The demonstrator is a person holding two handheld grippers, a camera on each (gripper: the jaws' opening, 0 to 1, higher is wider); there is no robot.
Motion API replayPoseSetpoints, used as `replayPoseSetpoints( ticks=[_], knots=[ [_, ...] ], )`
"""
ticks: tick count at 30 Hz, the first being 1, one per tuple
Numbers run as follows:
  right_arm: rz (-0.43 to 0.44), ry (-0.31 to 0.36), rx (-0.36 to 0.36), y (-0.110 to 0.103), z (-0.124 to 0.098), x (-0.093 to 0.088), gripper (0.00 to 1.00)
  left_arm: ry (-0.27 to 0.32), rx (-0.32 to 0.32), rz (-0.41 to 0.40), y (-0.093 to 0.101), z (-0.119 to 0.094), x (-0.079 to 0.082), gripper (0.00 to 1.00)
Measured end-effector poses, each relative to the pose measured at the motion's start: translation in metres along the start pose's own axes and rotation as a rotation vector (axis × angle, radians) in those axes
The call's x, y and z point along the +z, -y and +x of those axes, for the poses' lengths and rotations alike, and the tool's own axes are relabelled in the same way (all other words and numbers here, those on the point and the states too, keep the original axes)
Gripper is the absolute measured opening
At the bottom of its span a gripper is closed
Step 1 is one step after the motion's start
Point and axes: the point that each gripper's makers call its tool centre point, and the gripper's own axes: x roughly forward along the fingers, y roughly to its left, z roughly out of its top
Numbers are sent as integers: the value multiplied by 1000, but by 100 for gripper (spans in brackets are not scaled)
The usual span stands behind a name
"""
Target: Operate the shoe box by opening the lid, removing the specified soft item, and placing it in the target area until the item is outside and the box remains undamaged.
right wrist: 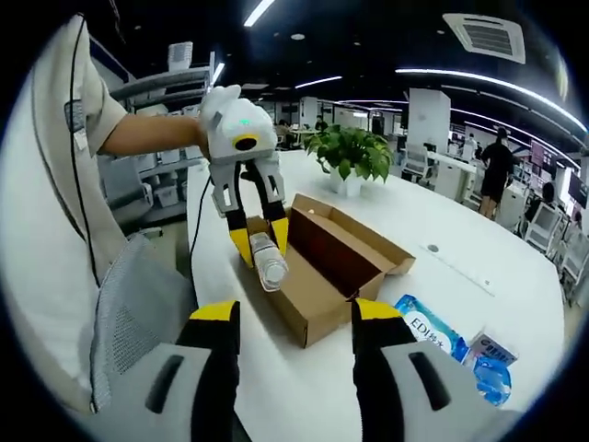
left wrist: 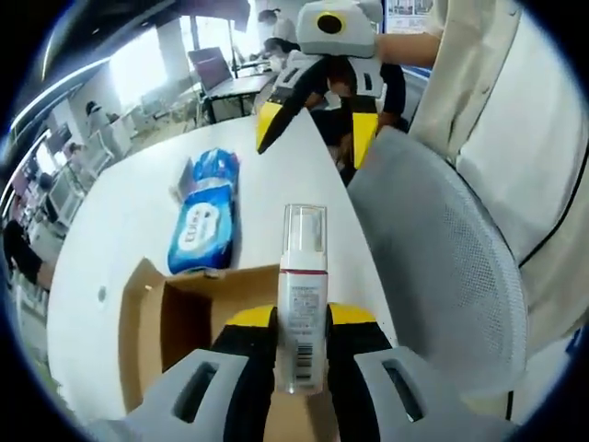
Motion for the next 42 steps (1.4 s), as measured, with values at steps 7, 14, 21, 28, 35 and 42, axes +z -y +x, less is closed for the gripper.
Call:
replayPoseSetpoints(
  ticks=[7,14,21,28,35,42],
  knots=[
    [-12,15,30,-9,6,5,39,19,-23,22,6,6,13,18],
    [-28,34,55,-17,10,10,35,39,-37,52,10,10,22,18],
    [-50,41,76,-26,15,11,28,53,-52,82,15,12,28,18],
    [-82,25,94,-34,19,8,25,74,-65,109,19,13,34,18],
    [-120,19,94,-35,18,6,19,101,-74,123,21,14,40,18],
    [-154,14,85,-34,17,5,18,117,-78,118,22,16,41,18]
  ],
)
